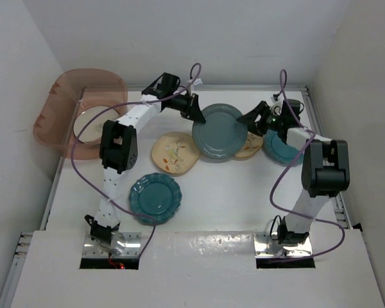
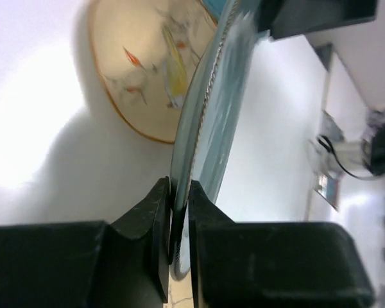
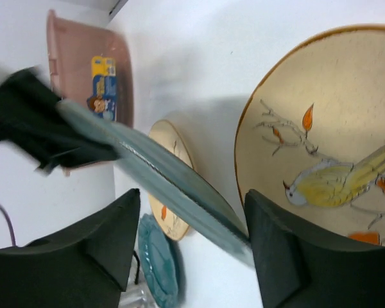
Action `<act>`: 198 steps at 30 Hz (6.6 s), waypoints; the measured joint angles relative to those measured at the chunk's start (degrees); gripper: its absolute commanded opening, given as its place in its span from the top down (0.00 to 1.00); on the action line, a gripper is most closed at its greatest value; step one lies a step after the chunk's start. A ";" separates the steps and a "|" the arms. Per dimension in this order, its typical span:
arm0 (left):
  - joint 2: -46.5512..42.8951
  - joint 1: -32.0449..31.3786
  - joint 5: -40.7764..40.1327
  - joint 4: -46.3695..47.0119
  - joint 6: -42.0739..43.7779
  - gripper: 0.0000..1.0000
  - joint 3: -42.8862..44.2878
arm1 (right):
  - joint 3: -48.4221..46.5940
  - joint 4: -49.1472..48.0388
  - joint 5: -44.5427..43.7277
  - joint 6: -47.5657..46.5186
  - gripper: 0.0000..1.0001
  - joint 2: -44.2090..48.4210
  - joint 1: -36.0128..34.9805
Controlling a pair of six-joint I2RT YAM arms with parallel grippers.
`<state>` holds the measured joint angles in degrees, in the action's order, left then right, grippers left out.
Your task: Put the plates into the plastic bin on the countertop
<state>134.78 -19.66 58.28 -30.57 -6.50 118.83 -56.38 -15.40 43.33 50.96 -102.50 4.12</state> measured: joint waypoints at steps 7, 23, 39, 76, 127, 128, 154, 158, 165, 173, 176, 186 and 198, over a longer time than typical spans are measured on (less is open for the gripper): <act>-5.92 1.44 -9.70 0.66 0.83 1.00 3.82 | -7.72 8.41 -2.95 -0.39 0.28 -4.28 -0.63; -14.86 38.23 -14.88 -0.26 -5.20 1.00 15.15 | -8.81 17.09 -8.26 -2.10 0.27 -0.66 -3.58; -17.66 51.45 -24.57 -3.80 -0.81 1.00 -8.63 | -17.97 22.82 -8.70 -3.48 0.28 -4.20 -8.13; -17.97 42.05 -43.50 -10.73 14.93 0.08 -8.17 | -8.13 35.43 -20.92 -8.94 0.29 3.37 6.21; -16.39 15.12 -23.65 -15.93 17.75 0.00 -1.25 | 3.39 18.08 -43.82 -2.69 1.00 21.24 12.94; -15.30 14.36 -20.65 -16.15 16.92 0.00 -0.09 | 2.58 18.45 -42.71 -2.82 1.00 21.20 10.93; -6.60 16.74 5.33 -13.05 4.85 1.00 -6.32 | -20.70 -2.78 -9.77 5.68 1.00 -9.29 -19.17; -8.24 17.97 5.29 -14.12 4.59 1.00 -6.32 | -21.53 -4.96 -8.85 6.95 0.57 -11.02 -19.21; -12.52 23.26 -2.38 -14.34 7.08 1.00 -1.66 | -25.59 -5.33 -8.85 11.34 0.00 -11.34 -19.06; -19.82 47.50 -5.64 -6.62 0.22 1.00 3.85 | -25.22 1.99 -10.43 8.50 0.00 -9.79 -17.51; -22.67 54.27 -11.69 -4.48 -0.48 1.00 0.02 | -24.63 4.00 -10.75 7.45 0.00 -8.92 -17.27; -14.05 53.51 -20.83 -6.45 -0.13 1.00 -8.50 | -26.97 8.74 -11.32 4.94 0.00 -8.87 -17.27; -10.54 52.94 -24.11 -8.74 1.68 0.34 -12.50 | -27.45 11.43 -11.41 2.82 0.00 -8.87 -16.98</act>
<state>124.25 33.28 34.17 -39.31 -4.82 106.32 -83.83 -3.97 31.92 53.78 -111.37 -12.86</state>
